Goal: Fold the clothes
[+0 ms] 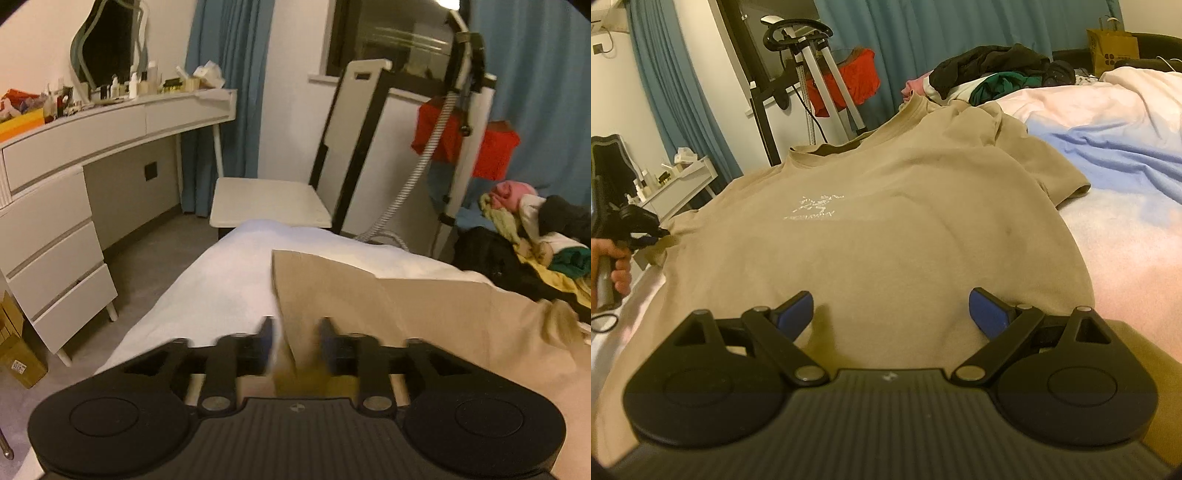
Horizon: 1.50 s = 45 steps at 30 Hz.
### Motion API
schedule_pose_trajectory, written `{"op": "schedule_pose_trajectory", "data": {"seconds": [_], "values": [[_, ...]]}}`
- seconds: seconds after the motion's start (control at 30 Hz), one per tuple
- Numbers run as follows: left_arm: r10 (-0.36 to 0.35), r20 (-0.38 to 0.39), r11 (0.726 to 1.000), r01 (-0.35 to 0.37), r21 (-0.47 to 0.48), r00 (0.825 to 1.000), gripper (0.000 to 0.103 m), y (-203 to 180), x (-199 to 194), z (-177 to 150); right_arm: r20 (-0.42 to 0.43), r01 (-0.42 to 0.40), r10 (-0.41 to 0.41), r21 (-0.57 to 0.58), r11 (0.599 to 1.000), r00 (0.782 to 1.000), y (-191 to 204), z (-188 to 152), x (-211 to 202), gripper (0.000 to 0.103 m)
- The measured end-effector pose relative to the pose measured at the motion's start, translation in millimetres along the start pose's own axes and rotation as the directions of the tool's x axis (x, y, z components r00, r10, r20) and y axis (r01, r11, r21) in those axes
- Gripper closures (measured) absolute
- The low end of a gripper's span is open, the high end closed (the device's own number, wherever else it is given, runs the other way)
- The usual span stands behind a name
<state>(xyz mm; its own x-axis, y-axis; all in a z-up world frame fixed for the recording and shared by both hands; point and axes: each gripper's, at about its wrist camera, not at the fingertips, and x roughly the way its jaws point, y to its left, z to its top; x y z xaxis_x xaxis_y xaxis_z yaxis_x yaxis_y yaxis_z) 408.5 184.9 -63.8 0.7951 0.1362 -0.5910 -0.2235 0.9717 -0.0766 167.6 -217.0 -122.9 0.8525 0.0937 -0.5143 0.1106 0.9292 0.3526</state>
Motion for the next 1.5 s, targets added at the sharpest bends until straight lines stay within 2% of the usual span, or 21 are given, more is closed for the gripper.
{"op": "schedule_pose_trajectory", "data": {"seconds": [0.13,0.3,0.47,0.6,0.67,0.73,0.83,0.93,1.0,1.07,1.23,1.27,1.3,1.33,1.4,1.5], "values": [[-0.109,0.008,0.992,0.108,0.061,0.994,0.048,-9,-65,-25,0.003,-0.003,0.003,0.014,1.000,1.000,-2,4,-3,0.012],[-0.246,0.016,0.961,0.241,0.134,0.969,0.035,-36,-161,-67,0.009,-0.010,0.010,0.030,0.999,1.000,-5,12,-13,0.012],[-0.337,0.013,0.920,0.326,0.218,0.941,0.026,-77,-242,-112,0.086,-0.047,0.041,0.058,0.997,0.995,-16,28,-42,0.012],[-0.395,0.018,0.897,0.381,0.224,0.919,0.021,-101,-285,-138,0.162,-0.048,0.027,0.129,0.990,0.986,-36,44,-71,0.012],[-0.419,0.011,0.891,0.409,0.198,0.908,0.020,-106,-298,-151,0.163,-0.046,0.011,0.209,0.977,0.987,-54,51,-80,0.012],[-0.432,0.000,0.887,0.426,0.177,0.902,0.020,-109,-305,-163,0.164,-0.043,-0.005,0.287,0.957,0.986,-73,58,-89,0.011],[-0.439,-0.010,0.887,0.436,0.150,0.898,0.020,-110,-306,-175,0.182,-0.031,-0.032,0.333,0.942,0.983,-93,66,-86,0.011],[-0.431,-0.005,0.895,0.429,0.127,0.902,0.020,-107,-294,-176,0.161,0.016,-0.069,0.309,0.951,0.984,-106,76,-61,0.017],[-0.424,-0.003,0.898,0.421,0.124,0.906,0.019,-106,-285,-178,0.123,0.031,-0.075,0.326,0.945,0.990,-118,79,-37,0.032],[-0.421,-0.005,0.900,0.418,0.120,0.907,0.019,-105,-275,-180,0.103,0.050,-0.091,0.349,0.936,0.991,-126,81,-15,0.033],[-0.432,-0.040,0.894,0.434,0.107,0.901,0.019,-114,-244,-183,0.072,0.049,-0.074,0.295,0.954,0.995,-122,87,32,0.034],[-0.435,-0.045,0.892,0.437,0.111,0.899,0.019,-118,-240,-184,0.066,0.070,-0.091,0.269,0.961,0.994,-118,87,39,0.040],[-0.439,-0.048,0.890,0.442,0.115,0.897,0.019,-121,-236,-184,0.060,0.093,-0.110,0.240,0.966,0.992,-114,87,46,0.055],[-0.445,-0.050,0.886,0.448,0.118,0.894,0.019,-124,-232,-184,0.059,0.132,-0.144,0.178,0.975,0.988,-104,85,48,0.063],[-0.458,-0.051,0.879,0.460,0.123,0.888,0.019,-128,-227,-184,0.071,0.207,-0.209,0.032,0.978,0.975,-79,83,54,0.088],[-0.465,-0.045,0.876,0.467,0.116,0.884,0.019,-128,-222,-184,0.174,0.292,-0.259,-0.209,0.933,0.950,-28,77,50,0.093]]}}
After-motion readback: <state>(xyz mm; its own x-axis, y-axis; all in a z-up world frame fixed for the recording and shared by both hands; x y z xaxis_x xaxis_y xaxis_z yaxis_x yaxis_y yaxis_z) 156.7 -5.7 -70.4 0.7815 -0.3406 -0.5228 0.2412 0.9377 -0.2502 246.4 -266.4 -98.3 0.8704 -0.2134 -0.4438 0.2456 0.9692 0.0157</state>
